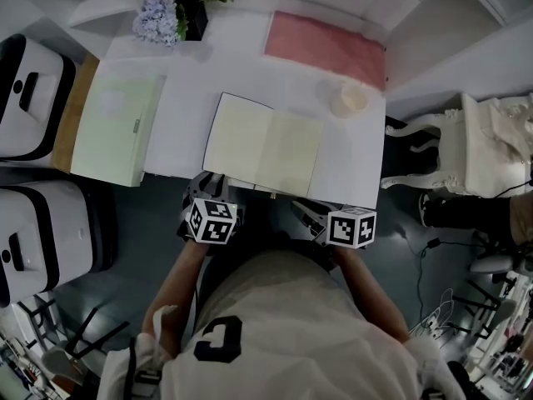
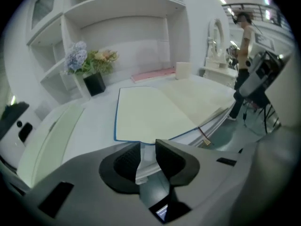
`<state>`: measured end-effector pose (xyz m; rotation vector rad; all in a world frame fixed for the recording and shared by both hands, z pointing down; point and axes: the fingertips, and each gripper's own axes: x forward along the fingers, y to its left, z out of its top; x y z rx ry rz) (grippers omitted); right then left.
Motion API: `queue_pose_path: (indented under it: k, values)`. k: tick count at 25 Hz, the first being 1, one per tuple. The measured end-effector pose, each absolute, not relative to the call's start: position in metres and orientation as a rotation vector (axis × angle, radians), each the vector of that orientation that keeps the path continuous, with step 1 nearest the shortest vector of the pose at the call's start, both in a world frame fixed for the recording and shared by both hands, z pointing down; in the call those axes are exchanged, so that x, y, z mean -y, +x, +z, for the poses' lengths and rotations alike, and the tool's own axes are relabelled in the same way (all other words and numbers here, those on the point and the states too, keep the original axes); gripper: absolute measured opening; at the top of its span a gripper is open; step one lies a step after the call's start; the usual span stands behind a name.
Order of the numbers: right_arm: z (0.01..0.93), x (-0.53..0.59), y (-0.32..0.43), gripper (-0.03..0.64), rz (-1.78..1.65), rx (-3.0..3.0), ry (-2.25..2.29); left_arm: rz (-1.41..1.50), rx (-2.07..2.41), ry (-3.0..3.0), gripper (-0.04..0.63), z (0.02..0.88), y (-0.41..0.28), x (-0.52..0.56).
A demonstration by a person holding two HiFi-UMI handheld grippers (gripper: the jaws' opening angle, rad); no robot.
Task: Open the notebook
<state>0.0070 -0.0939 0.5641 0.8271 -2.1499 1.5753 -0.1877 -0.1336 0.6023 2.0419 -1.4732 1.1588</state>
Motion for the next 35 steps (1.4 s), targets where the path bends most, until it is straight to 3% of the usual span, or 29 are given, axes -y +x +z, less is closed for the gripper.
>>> queue_pose_path:
  k: [4, 10, 16, 18, 21, 22, 27, 35]
  values:
    - [0.561, 0.091, 0.001, 0.086, 1.555, 2.151, 0.818, 1.323, 1.486, 2.123, 0.103, 0.602, -0.188, 0.134]
    - [0.555, 0.090, -0.006, 0.083, 1.535, 2.171, 0.811, 1.315, 1.480, 2.057, 0.164, 0.603, -0.198, 0.134]
    - [0.560, 0.092, 0.002, 0.083, 1.502, 2.172, 0.838, 1.306, 1.374, 2.193, 0.179, 0.592, -0.178, 0.125]
    - [0.561, 0.093, 0.007, 0.083, 1.493, 2.171, 0.854, 1.258, 1.286, 2.306, 0.213, 0.578, -0.151, 0.124]
    - [0.559, 0.094, 0.013, 0.083, 1.486, 2.177, 0.876, 1.215, 1.090, 2.464, 0.337, 0.565, -0.097, 0.119]
    - [0.559, 0.095, 0.015, 0.083, 1.479, 2.181, 0.882, 1.253, 1.046, 2.504, 0.344, 0.567, -0.082, 0.119]
    - [0.558, 0.094, 0.020, 0.083, 1.423, 2.195, 0.896, 1.543, 1.066, 2.566, 0.337, 0.592, -0.059, 0.137]
    - [0.555, 0.074, 0.039, 0.081, 1.453, 2.200, 0.899, 1.410, 1.178, 2.558, 0.310, 0.577, -0.065, 0.139]
